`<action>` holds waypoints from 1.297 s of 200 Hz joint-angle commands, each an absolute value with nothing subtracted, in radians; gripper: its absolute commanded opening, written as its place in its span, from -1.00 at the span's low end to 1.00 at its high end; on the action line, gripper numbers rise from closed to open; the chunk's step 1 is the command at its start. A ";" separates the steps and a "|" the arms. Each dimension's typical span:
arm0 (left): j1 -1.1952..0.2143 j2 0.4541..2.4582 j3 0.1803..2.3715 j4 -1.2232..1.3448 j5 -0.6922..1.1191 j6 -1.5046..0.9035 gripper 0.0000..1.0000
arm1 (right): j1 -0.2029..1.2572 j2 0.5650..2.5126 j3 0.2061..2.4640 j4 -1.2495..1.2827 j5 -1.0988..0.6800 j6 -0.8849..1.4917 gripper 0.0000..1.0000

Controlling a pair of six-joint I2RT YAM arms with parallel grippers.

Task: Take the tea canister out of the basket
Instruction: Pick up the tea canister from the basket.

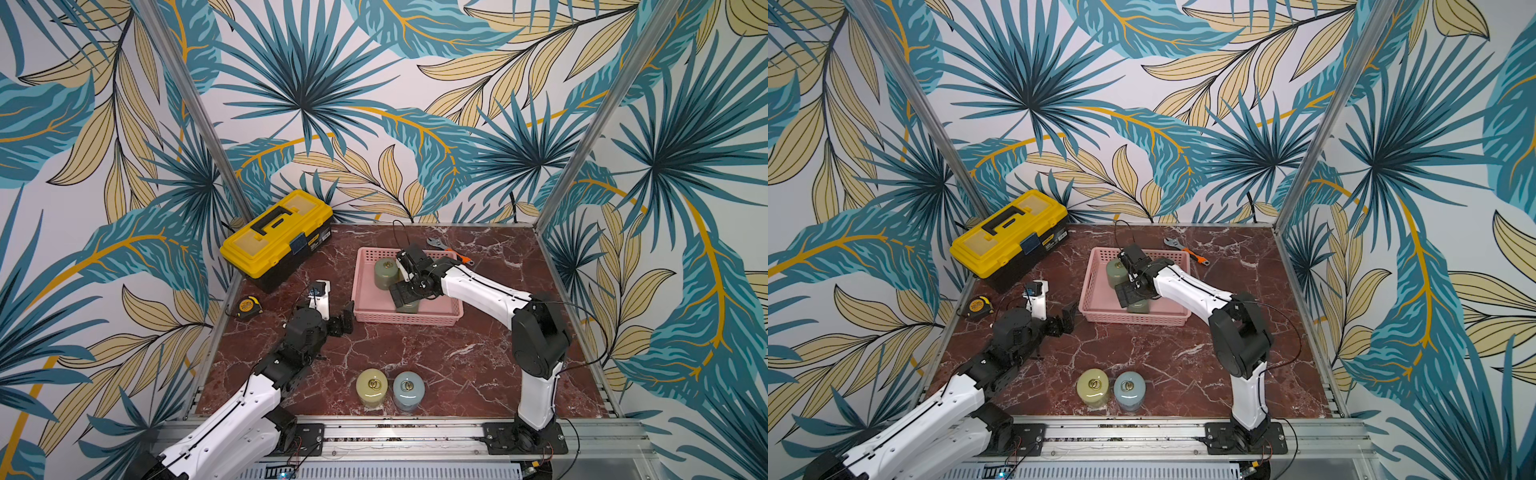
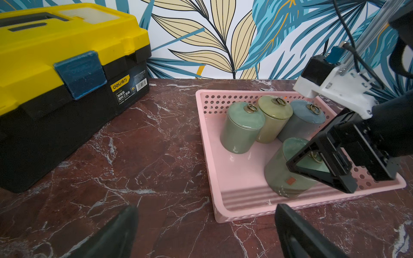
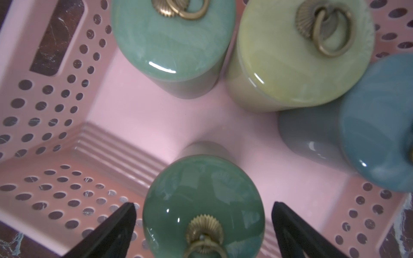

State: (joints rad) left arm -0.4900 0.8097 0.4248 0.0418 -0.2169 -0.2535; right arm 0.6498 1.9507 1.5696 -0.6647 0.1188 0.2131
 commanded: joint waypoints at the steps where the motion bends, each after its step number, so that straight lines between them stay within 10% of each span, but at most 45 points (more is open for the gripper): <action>1: -0.486 0.804 0.403 0.058 -0.221 -0.241 1.00 | 0.656 1.974 1.584 -0.701 0.141 0.220 0.99; 125: -0.486 0.822 0.407 0.061 -0.220 -0.241 1.00 | 0.655 2.030 1.608 -0.707 0.135 0.219 0.96; 259: -0.487 0.827 0.405 0.066 -0.218 -0.244 1.00 | 0.655 1.983 1.642 -0.746 0.140 0.207 0.20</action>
State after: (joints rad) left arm -0.4900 0.8249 0.4248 0.0422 -0.2169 -0.2531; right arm 0.6510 2.0201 1.6028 -0.7097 0.1268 0.2123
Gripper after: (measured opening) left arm 0.999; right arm 0.860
